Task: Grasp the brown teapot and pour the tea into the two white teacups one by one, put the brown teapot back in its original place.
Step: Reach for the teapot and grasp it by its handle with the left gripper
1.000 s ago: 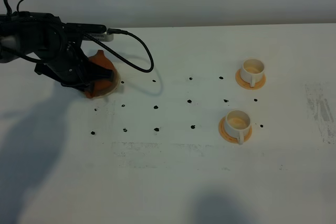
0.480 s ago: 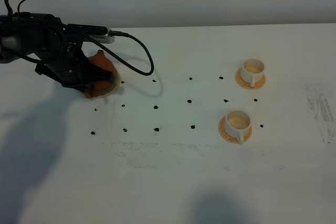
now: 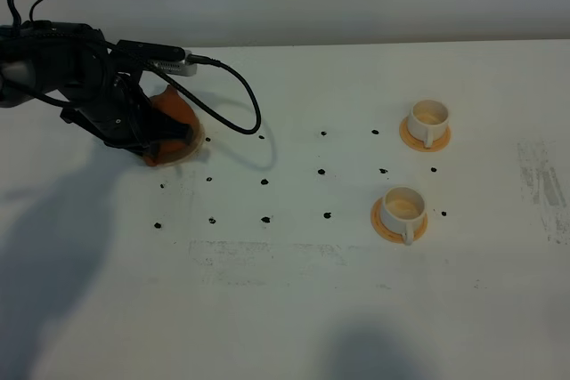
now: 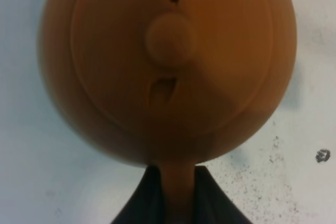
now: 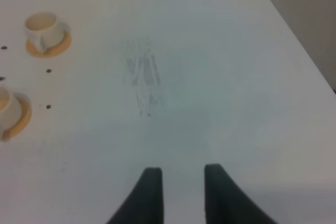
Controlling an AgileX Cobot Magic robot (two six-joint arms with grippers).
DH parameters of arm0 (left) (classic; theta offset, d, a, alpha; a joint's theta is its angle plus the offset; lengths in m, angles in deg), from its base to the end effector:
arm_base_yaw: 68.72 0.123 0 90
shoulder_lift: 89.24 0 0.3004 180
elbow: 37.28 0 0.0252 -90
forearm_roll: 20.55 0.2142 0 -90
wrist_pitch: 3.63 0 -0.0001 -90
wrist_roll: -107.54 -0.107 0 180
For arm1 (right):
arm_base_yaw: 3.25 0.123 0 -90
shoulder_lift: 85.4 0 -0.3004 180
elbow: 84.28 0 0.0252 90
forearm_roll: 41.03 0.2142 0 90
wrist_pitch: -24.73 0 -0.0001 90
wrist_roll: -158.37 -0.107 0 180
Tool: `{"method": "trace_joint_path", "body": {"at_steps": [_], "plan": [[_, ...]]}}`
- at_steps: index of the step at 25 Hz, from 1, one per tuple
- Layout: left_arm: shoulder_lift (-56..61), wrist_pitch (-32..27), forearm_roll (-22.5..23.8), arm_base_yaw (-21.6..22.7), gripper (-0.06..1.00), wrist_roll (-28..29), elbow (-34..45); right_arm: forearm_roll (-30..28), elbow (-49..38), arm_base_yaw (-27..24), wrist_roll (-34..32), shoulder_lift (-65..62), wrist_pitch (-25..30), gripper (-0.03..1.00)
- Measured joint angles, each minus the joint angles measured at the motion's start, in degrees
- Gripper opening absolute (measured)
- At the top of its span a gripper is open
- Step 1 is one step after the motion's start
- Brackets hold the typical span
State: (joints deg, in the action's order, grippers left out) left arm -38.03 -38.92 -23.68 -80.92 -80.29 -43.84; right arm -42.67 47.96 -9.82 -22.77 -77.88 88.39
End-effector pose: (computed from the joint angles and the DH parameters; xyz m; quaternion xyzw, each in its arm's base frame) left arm 0.4134 -0.0928 0.1654 0.1520 0.9688 -0.0272 0.1939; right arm -0.0426 0.0021 0.2532 0.0589 0.8593 -0.0383 0.5067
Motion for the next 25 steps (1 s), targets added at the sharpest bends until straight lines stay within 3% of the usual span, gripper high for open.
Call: {"method": "trace_joint_path", "body": {"at_steps": [17, 25], "plan": [[1.6, 2.2, 0.8, -1.1, 0.09, -2.2, 0.5, 0.0, 0.0, 0.0, 0.0, 0.0, 0.0, 0.22], [5.1, 6.5, 0.8, -1.1, 0.09, -3.4, 4.5, 0.0, 0.0, 0.0, 0.0, 0.0, 0.0, 0.22]]}}
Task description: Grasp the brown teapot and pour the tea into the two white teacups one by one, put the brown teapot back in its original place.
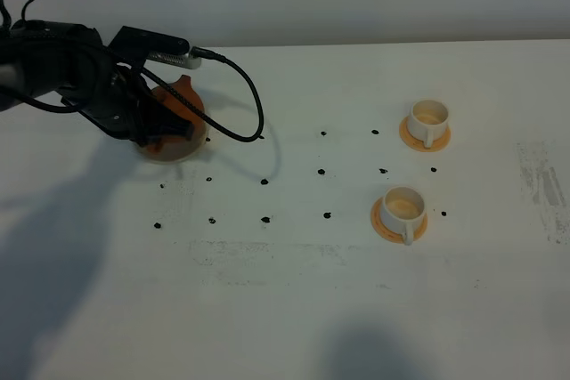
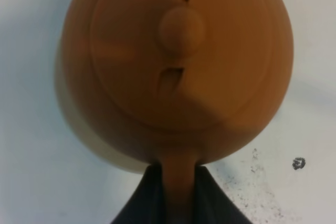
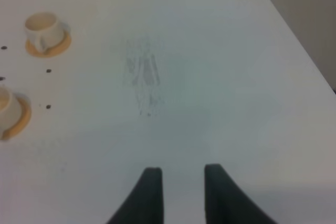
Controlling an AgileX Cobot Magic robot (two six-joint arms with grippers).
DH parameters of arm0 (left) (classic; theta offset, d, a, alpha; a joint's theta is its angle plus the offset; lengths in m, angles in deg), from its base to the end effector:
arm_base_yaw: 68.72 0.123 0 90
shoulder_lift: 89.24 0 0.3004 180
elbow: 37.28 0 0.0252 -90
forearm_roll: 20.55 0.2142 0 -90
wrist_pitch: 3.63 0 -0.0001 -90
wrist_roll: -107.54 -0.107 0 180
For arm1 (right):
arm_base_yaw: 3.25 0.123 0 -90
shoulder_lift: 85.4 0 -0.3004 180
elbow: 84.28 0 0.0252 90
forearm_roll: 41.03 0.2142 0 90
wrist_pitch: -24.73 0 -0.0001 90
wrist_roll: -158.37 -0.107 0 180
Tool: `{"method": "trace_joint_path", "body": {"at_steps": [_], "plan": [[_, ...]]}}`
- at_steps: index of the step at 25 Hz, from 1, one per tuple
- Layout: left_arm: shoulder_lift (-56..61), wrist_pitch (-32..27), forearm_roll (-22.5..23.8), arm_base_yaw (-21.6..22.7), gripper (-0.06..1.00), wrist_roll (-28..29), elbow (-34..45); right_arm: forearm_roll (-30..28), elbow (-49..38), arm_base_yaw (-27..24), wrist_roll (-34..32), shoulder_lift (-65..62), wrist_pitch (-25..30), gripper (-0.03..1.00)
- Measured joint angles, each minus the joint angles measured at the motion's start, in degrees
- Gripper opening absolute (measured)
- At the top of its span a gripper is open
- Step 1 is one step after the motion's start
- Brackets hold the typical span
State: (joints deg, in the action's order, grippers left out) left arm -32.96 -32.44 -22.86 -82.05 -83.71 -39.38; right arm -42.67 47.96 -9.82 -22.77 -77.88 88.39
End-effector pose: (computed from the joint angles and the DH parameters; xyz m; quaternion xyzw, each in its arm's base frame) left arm 0.4034 -0.0977 0.1889 0.1915 0.9476 -0.0185 0.2548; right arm -0.0426 0.0021 0.2532 0.0589 0.8593 -0.0383 0.5067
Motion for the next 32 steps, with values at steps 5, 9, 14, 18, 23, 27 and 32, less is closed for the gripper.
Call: {"method": "trace_joint_path", "body": {"at_steps": [5, 9, 14, 18, 23, 27, 32], "plan": [[1.8, 1.0, -0.2, -0.5, 0.09, -2.4, 0.1, 0.0, 0.0, 0.0, 0.0, 0.0, 0.0, 0.22], [2.8, 1.6, -3.2, -1.3, 0.09, -7.8, 0.1, 0.0, 0.0, 0.0, 0.0, 0.0, 0.0, 0.22], [3.0, 1.9, -8.6, -3.0, 0.09, -17.4, 0.1, 0.0, 0.0, 0.0, 0.0, 0.0, 0.0, 0.22], [2.9, 1.3, -11.6, -4.4, 0.09, -22.1, -1.3, 0.0, 0.0, 0.0, 0.0, 0.0, 0.0, 0.22], [2.3, -1.5, -13.4, -6.8, 0.09, -27.9, -6.0, 0.0, 0.0, 0.0, 0.0, 0.0, 0.0, 0.22], [0.8, -3.3, -15.7, -8.9, 0.09, -34.0, -8.8, 0.0, 0.0, 0.0, 0.0, 0.0, 0.0, 0.22], [-0.8, -4.4, -20.2, -10.9, 0.09, -42.1, -10.9, 0.0, 0.0, 0.0, 0.0, 0.0, 0.0, 0.22]]}}
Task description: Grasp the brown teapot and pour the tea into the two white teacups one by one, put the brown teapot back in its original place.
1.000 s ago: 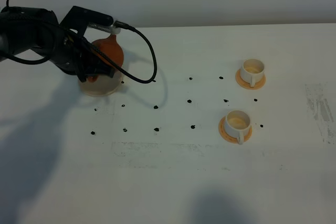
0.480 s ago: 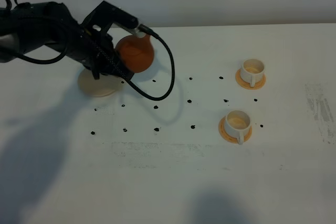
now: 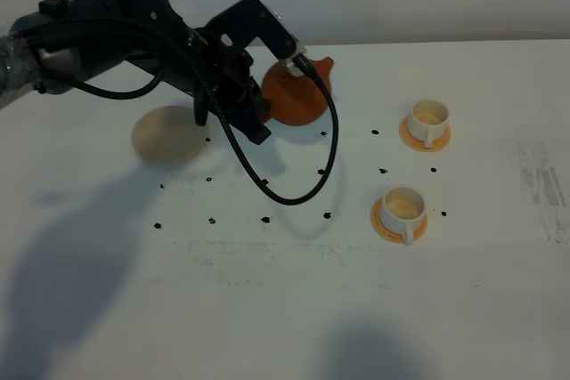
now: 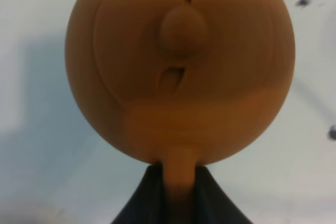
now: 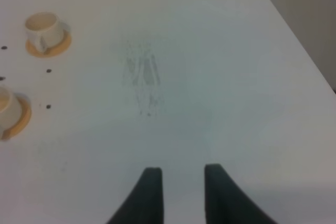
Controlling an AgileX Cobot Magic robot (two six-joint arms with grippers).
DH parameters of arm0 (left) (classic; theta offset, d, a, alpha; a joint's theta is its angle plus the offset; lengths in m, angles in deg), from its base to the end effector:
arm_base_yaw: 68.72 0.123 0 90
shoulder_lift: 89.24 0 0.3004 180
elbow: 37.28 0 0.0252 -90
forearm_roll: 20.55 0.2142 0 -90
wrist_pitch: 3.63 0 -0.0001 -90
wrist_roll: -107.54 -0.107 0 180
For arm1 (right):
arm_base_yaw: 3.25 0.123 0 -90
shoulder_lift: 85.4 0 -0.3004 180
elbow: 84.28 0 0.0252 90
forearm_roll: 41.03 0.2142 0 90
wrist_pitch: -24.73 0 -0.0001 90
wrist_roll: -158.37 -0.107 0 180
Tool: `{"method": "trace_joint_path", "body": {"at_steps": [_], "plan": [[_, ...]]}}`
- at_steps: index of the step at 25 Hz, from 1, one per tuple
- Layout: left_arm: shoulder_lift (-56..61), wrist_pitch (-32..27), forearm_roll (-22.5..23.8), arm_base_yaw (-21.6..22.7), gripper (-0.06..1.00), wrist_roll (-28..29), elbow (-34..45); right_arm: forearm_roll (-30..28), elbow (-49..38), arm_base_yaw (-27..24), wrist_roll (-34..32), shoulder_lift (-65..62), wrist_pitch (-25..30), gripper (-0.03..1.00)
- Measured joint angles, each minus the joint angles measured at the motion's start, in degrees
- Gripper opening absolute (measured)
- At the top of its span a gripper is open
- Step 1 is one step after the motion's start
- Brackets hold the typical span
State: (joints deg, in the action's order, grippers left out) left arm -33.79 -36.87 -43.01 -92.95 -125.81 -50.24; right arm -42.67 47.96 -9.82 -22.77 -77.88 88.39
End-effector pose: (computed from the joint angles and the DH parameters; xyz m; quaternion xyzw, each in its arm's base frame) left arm 0.3939 -0.2019 0.2317 0.4899 0.8059 -0.0716 0.3248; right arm -0.0426 0.0021 0.2532 0.0589 0.8593 -0.0383 0.5067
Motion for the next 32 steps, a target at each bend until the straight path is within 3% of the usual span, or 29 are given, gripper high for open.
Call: {"method": "trace_joint_path", "body": {"at_steps": [4, 14, 26, 32], "plan": [[-1.8, -0.5, -2.5, -1.3, 0.09, -4.7, -2.2, 0.0, 0.0, 0.0, 0.0, 0.0, 0.0, 0.22], [-6.3, -5.5, -3.7, -3.7, 0.09, -11.9, -7.9, 0.1, 0.0, 0.0, 0.0, 0.0, 0.0, 0.22], [-6.8, -8.3, -3.7, -4.7, 0.09, -28.5, -7.9, 0.1, 0.0, 0.0, 0.0, 0.0, 0.0, 0.22], [-6.8, -7.1, -2.3, -5.8, 0.09, -31.0, -7.9, 0.1, 0.0, 0.0, 0.0, 0.0, 0.0, 0.22]]}}
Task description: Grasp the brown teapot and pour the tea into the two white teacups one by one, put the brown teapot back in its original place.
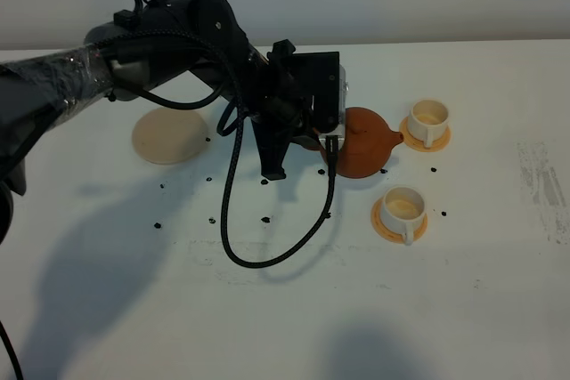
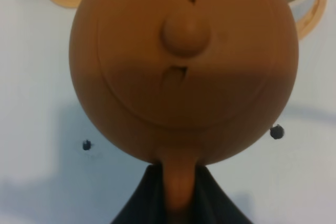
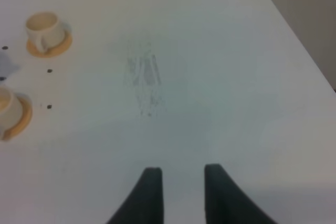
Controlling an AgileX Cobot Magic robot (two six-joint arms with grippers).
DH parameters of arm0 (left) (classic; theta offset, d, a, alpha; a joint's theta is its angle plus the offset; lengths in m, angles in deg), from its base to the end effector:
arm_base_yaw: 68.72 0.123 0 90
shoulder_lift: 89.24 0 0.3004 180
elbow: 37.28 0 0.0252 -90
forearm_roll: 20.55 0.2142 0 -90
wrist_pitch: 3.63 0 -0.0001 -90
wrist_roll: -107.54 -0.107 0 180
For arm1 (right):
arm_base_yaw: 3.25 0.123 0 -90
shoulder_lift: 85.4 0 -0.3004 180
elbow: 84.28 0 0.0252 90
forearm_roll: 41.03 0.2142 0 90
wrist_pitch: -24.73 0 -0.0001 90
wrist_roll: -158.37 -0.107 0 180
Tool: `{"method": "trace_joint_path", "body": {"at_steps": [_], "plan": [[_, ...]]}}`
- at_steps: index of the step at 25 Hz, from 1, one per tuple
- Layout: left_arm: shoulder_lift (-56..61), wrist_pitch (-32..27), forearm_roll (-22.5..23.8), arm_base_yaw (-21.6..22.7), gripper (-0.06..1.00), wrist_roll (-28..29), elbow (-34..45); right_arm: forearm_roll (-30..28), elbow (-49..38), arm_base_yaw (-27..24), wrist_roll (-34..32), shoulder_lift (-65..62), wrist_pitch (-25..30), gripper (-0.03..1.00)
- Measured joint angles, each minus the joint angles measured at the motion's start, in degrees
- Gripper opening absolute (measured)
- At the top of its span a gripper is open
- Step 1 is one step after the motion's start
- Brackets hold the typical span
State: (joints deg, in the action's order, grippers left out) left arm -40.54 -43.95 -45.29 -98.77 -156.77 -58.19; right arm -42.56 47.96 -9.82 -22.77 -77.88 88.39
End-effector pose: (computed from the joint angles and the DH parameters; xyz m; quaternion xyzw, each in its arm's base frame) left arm 0.3856 -0.2566 0.2103 0.7275 0.6156 -0.0435 0.2998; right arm -0.0426 0.0023 0.2532 0.0589 0.8593 -0.0374 0.5067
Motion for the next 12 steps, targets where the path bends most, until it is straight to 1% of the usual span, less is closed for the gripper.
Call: {"method": "trace_joint_path", "body": {"at_steps": [5, 8, 12], "plan": [[-0.1, 2.3, 2.8, -0.9, 0.09, -0.3, 0.0, 0.0, 0.0, 0.0, 0.0, 0.0, 0.0, 0.22], [-0.8, 3.7, 3.7, -1.3, 0.09, -0.5, 0.0, 0.0, 0.0, 0.0, 0.0, 0.0, 0.0, 0.22], [-1.6, 4.1, 4.4, -1.9, 0.09, -2.9, 0.0, 0.0, 0.0, 0.0, 0.0, 0.0, 0.0, 0.22]]}}
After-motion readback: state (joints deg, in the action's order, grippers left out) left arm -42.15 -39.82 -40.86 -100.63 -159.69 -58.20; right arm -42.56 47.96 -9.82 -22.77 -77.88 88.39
